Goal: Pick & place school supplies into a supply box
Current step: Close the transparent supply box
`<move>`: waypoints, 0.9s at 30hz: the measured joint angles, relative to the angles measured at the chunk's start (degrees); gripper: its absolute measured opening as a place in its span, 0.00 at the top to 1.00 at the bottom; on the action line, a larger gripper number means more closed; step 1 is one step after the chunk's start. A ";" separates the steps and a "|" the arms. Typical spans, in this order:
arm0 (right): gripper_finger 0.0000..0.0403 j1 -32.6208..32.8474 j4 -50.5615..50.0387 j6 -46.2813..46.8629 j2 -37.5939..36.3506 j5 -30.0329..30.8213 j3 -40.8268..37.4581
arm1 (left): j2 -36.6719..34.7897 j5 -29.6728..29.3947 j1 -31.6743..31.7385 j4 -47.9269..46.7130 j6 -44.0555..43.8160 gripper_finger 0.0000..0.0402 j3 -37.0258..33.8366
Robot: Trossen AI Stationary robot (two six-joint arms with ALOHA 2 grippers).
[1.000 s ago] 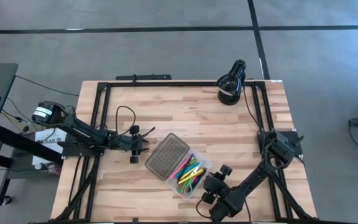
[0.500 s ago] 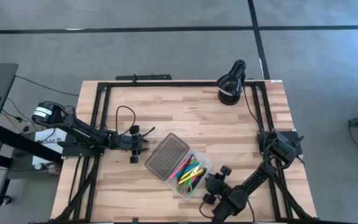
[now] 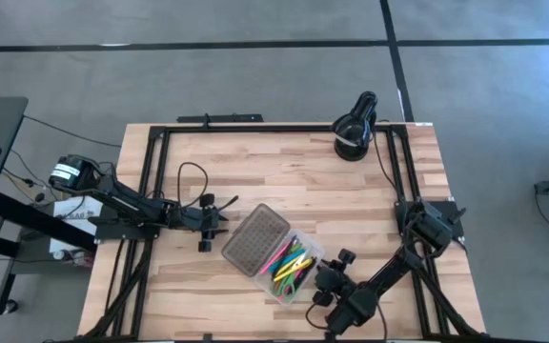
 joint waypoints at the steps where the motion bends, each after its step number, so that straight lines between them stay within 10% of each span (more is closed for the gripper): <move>1: 0.75 -0.16 0.40 -0.57 -0.02 0.12 0.00 | 0.00 -0.01 0.01 0.00 -0.02 0.62 0.00; 27: 0.75 -7.80 2.44 -10.42 -0.14 3.34 0.13 | -0.15 5.25 0.03 -2.78 -7.58 0.62 0.14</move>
